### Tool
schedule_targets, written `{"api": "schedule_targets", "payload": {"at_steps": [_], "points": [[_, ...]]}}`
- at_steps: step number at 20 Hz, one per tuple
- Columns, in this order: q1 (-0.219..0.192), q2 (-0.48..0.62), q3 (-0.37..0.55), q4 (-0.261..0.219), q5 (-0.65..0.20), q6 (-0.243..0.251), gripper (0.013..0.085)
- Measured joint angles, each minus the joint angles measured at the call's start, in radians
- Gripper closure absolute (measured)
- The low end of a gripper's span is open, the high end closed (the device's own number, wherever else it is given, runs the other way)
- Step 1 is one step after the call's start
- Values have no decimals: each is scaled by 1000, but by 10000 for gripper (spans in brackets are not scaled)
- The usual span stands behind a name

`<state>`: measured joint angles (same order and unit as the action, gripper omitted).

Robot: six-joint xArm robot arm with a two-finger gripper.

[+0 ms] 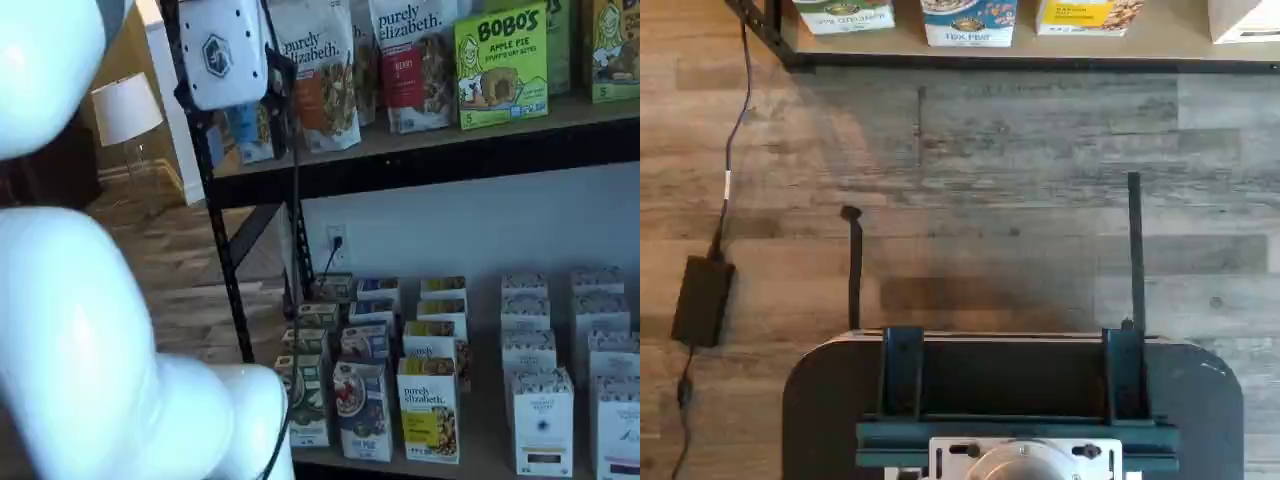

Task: Pick up the blue and white box that is on the bottom shelf, the second box from the left

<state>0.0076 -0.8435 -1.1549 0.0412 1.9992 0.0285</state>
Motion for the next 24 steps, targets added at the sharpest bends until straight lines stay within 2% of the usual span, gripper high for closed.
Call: {"api": "schedule_targets", "payload": {"at_steps": [4,16,24], "points": [[18,-54,49,-23,-95,9,130],[46,-48,105,-44,-175,32,130],[53,-37,196,-64,-268,37,130]]}}
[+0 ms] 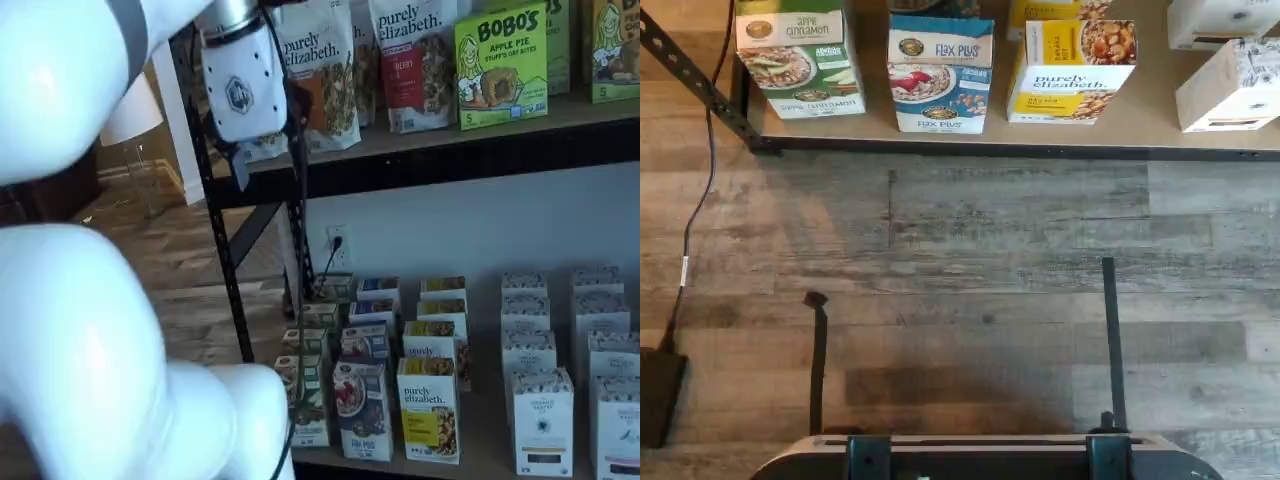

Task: Pick up the blue and white box that is on the bottom shelf, the second box from the left

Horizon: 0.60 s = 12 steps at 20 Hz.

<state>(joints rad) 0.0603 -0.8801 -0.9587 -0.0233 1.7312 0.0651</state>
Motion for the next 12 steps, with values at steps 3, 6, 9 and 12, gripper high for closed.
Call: {"api": "schedule_targets", "payload": {"at_steps": [3,6,9,12], "points": [[-10,-8,61,16,-58,-6,130],[-11,-7,111,26,-99,-5,130],[-3,-4,166,25,-138,3,130],[7,-13,233,18,-199,13,130]]}}
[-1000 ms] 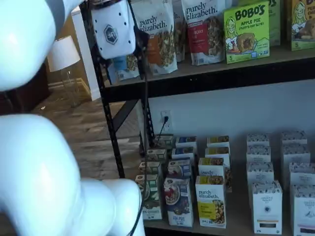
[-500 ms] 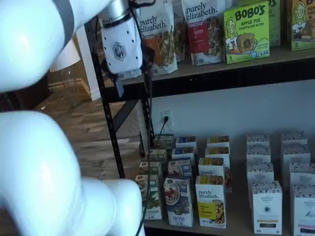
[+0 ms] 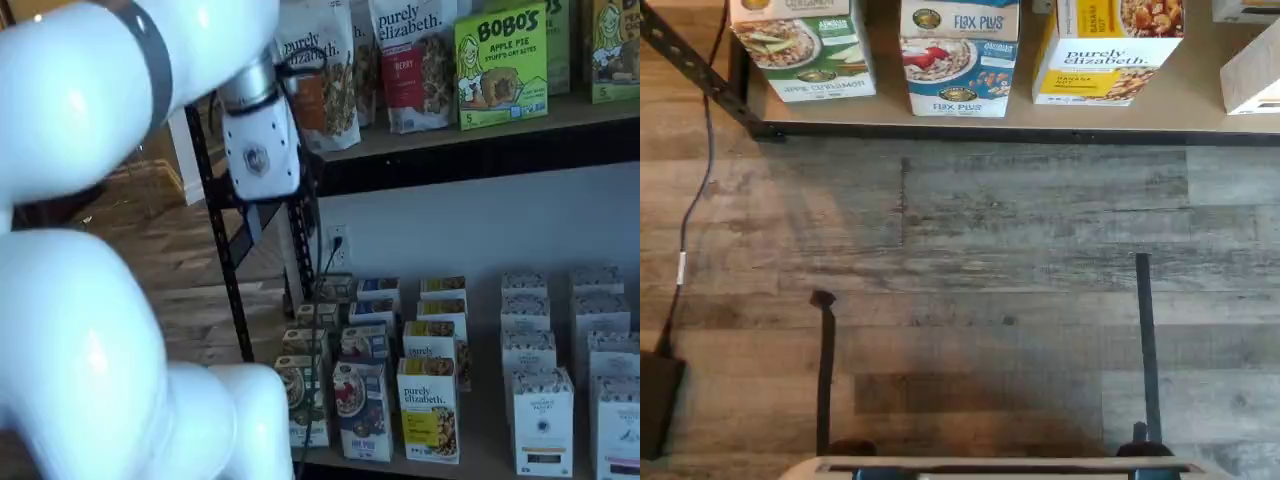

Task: Pick up the blue and white box that is on the bottom shelf, the second box from the left

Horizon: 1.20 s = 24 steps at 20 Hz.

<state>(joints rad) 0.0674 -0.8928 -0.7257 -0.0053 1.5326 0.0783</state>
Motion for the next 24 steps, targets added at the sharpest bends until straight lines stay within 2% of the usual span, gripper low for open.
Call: {"api": "schedule_targets", "payload": {"at_steps": [9,13,19,22,24], "points": [[17,16,169,13,-154,17,130],[31,19,264,24,-277,27,130],[56,92,336,3,-394,58,130],[51,120,364,36,-456,38,130],[53,144,370,41,-477,37,130]]}}
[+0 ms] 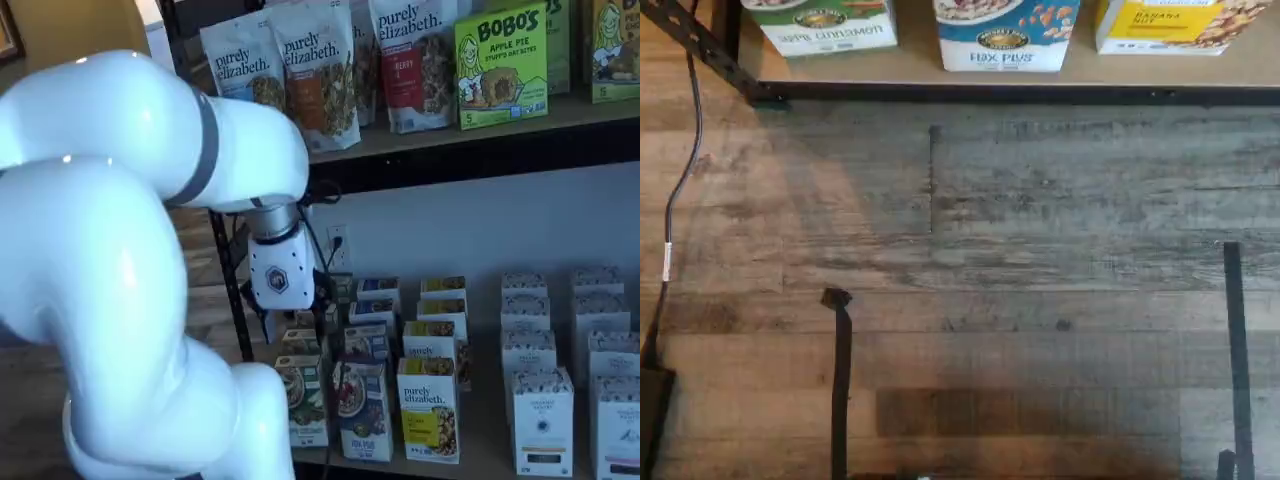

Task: Pick up the blue and white box that is on the bottom shelf, the second box from the left

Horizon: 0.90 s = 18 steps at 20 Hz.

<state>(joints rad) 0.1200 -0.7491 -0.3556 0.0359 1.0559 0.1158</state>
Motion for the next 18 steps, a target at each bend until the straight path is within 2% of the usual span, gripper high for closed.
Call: {"api": "schedule_targets", "payload": {"at_steps": [3,4,11,16,18], "points": [[24,32,10,-64,-43,55,130],[26,38,11,-69,-52,60,130],[4,94,20,-3,-142,1,130],[10,175,4,-44,-185,32,130],[7,201,4,-39,-215,26,130]]}}
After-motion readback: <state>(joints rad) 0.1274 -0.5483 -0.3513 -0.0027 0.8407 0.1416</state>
